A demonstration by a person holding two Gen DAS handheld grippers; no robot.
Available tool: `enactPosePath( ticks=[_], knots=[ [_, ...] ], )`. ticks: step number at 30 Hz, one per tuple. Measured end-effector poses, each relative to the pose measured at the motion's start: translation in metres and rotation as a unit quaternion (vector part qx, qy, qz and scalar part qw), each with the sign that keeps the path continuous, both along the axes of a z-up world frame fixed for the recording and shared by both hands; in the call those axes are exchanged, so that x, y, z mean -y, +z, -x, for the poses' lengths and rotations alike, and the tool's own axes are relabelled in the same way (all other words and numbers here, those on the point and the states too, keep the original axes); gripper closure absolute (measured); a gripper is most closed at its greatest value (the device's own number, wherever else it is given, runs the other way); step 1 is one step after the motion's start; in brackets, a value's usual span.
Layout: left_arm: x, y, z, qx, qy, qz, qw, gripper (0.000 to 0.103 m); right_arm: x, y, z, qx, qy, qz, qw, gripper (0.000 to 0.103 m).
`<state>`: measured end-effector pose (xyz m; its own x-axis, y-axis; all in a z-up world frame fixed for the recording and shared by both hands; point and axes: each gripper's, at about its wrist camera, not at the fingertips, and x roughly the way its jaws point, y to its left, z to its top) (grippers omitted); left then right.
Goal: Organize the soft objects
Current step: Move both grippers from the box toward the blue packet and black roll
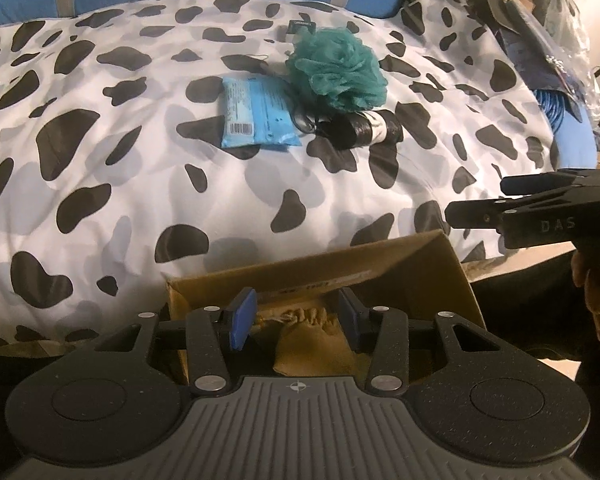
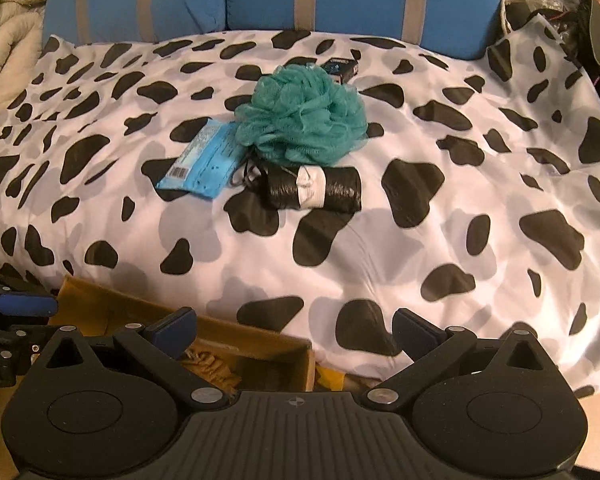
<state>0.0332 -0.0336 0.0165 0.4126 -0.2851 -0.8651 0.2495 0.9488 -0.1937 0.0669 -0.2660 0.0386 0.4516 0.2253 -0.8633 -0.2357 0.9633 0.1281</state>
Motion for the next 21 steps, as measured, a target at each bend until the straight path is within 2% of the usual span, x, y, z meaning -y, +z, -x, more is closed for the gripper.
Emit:
enactPosePath(
  ticks=[9, 13, 21],
  knots=[
    [-0.003, 0.005, -0.015, 0.014, 0.0, -0.002, 0.9999, 0.059, 0.0, 0.001, -0.014, 0.006, 0.015, -0.021, 1.0, 0.0],
    [-0.002, 0.007, -0.023, 0.02, -0.004, 0.007, 0.9998, 0.059, 0.005, -0.003, -0.026, -0.003, -0.001, -0.029, 1.0, 0.0],
    [0.0, 0.006, -0.045, 0.04, -0.014, -0.007, 0.9991, 0.059, 0.006, -0.01, -0.046, 0.003, -0.015, -0.023, 1.0, 0.0]
  ],
)
